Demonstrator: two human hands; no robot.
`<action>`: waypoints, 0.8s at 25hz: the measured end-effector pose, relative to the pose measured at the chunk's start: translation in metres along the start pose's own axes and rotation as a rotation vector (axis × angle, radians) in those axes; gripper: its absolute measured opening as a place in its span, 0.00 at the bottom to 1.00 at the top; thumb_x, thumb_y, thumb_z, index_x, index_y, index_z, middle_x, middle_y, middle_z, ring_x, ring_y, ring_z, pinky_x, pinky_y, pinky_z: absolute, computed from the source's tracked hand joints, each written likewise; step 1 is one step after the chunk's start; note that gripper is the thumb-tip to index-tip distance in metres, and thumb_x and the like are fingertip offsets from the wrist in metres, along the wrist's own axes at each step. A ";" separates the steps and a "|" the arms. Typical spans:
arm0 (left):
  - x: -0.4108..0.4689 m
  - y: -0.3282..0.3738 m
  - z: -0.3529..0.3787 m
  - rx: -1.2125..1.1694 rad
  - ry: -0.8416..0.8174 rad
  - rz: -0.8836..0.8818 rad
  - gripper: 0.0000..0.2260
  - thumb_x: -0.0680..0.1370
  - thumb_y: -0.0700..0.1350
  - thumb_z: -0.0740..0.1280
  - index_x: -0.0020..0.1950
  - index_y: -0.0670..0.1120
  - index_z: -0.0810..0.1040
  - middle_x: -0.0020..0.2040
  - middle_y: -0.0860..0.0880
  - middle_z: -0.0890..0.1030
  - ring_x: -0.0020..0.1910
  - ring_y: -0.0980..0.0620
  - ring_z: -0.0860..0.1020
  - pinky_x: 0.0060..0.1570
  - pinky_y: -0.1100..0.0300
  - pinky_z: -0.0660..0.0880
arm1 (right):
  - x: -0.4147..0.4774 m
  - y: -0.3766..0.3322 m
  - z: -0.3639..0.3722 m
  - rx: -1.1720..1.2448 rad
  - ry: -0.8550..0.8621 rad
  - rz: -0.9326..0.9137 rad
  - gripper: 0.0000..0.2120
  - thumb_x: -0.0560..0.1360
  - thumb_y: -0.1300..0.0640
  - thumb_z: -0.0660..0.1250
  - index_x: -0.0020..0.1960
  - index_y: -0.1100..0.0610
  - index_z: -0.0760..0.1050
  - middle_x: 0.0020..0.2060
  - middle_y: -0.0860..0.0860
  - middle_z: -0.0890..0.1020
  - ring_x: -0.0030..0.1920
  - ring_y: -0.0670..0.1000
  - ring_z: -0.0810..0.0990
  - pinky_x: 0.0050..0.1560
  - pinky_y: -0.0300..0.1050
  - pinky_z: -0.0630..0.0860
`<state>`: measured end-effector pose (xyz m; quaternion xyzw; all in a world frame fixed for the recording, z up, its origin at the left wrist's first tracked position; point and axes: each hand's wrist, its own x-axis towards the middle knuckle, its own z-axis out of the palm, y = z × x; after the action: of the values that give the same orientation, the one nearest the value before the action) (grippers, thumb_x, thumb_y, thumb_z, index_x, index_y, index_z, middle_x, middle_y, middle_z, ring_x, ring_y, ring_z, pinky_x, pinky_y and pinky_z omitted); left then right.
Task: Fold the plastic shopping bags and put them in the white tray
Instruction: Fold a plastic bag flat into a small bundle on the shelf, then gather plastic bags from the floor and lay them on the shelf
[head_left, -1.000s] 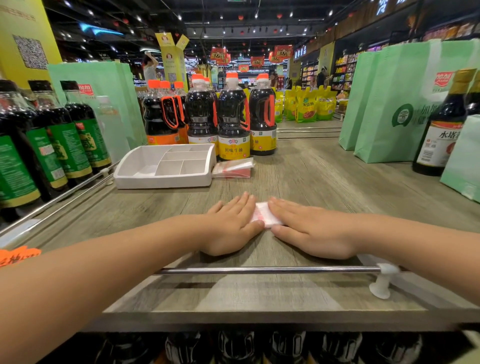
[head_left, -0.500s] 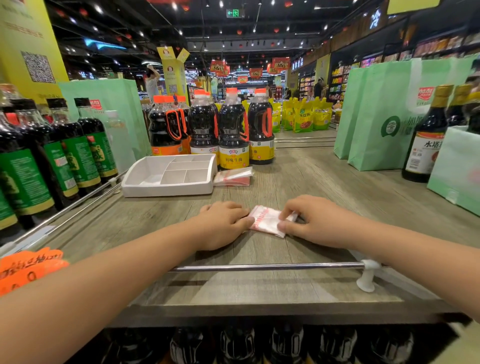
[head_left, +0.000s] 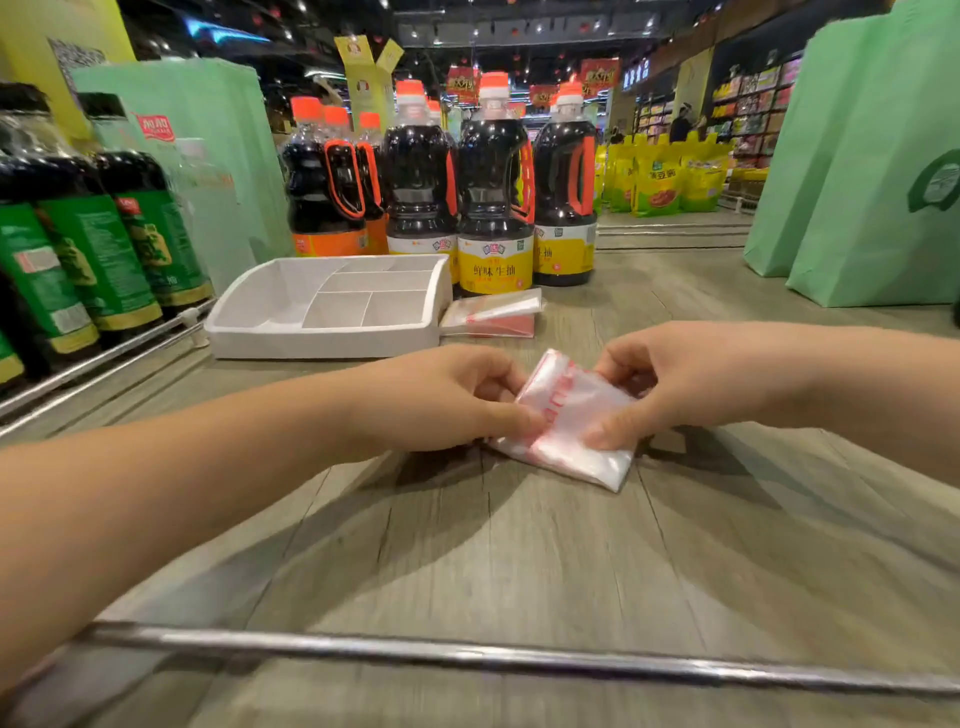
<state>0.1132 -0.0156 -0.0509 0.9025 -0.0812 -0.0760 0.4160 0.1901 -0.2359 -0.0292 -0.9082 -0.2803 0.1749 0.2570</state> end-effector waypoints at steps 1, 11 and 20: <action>0.003 -0.005 -0.001 -0.046 0.028 0.018 0.04 0.78 0.49 0.71 0.49 0.50 0.78 0.44 0.50 0.83 0.39 0.56 0.76 0.40 0.63 0.73 | 0.009 0.000 -0.001 0.028 0.004 -0.027 0.22 0.62 0.44 0.81 0.52 0.49 0.80 0.44 0.47 0.86 0.43 0.48 0.83 0.46 0.45 0.78; 0.041 0.013 -0.049 -0.476 0.611 -0.061 0.13 0.76 0.46 0.73 0.58 0.55 0.76 0.45 0.49 0.84 0.32 0.47 0.83 0.31 0.60 0.79 | 0.096 -0.022 -0.008 0.982 0.241 -0.067 0.20 0.68 0.59 0.77 0.57 0.56 0.76 0.45 0.52 0.87 0.42 0.49 0.87 0.36 0.39 0.80; 0.119 0.016 -0.060 0.557 0.303 -0.376 0.25 0.78 0.38 0.62 0.74 0.45 0.63 0.76 0.44 0.57 0.69 0.43 0.69 0.58 0.49 0.75 | 0.194 -0.035 -0.035 0.614 0.435 0.205 0.19 0.69 0.60 0.78 0.53 0.53 0.72 0.43 0.52 0.80 0.42 0.52 0.79 0.40 0.43 0.74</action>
<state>0.2408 -0.0065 -0.0083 0.9813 0.1311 0.0083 0.1406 0.3436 -0.1077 -0.0152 -0.8281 -0.0617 0.0790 0.5515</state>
